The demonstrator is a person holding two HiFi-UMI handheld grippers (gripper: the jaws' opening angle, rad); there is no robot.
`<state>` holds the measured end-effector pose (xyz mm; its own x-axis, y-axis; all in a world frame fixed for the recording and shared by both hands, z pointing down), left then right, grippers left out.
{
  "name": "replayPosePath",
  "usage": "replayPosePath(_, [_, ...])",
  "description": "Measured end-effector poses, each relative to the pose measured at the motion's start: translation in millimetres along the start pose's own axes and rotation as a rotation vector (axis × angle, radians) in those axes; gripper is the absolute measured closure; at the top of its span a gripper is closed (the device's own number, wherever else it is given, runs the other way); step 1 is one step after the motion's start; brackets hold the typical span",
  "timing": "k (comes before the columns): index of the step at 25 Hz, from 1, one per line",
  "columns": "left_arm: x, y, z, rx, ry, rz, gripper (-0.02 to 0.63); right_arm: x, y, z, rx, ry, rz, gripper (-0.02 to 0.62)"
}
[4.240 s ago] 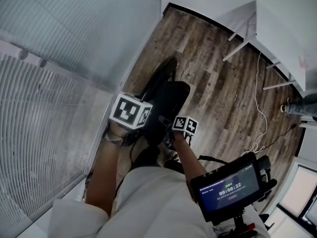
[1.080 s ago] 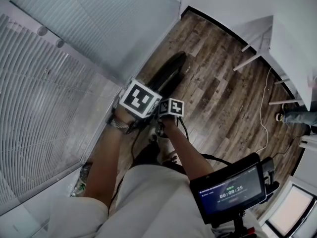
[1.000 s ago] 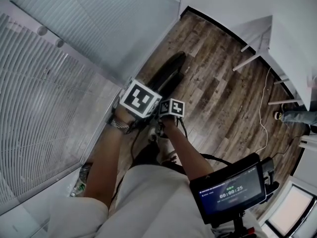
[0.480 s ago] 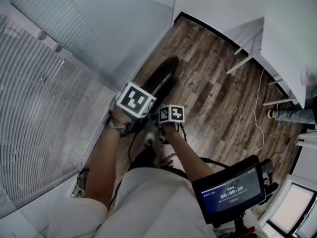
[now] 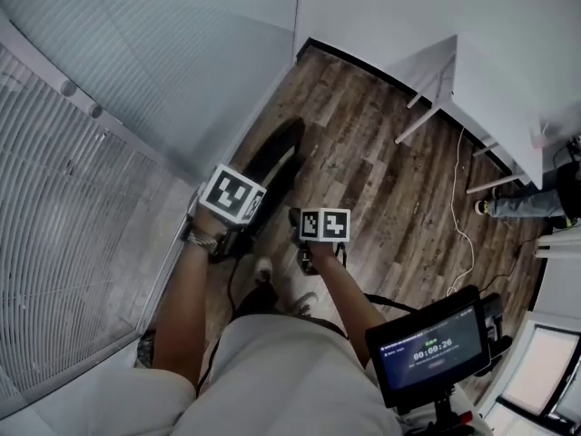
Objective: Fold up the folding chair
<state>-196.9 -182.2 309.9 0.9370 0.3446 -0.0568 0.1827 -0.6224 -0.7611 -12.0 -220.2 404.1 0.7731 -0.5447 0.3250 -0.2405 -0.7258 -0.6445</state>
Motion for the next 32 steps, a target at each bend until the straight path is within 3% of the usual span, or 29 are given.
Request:
replayPosePath(16, [-8, 0, -1, -0.008, -0.011, 0.007, 0.551, -18, 28, 74, 0.183, -0.021, 0.147, 0.595])
replayPosePath(32, [-3, 3, 1, -0.003, -0.003, -0.001, 0.551, -14, 31, 83, 0.214, -0.018, 0.156, 0.595])
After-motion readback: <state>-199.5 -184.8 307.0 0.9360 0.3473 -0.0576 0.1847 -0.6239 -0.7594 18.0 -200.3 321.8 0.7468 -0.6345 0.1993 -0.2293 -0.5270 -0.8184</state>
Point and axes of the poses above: the fingertips, and each gripper's own axes: z backward along the fingers, x to its right, y out of its top, the point moved 8 cm from there along z, backward along the fingers, and after that the axes turned 3 degrees about y, right-handed, at the moved point
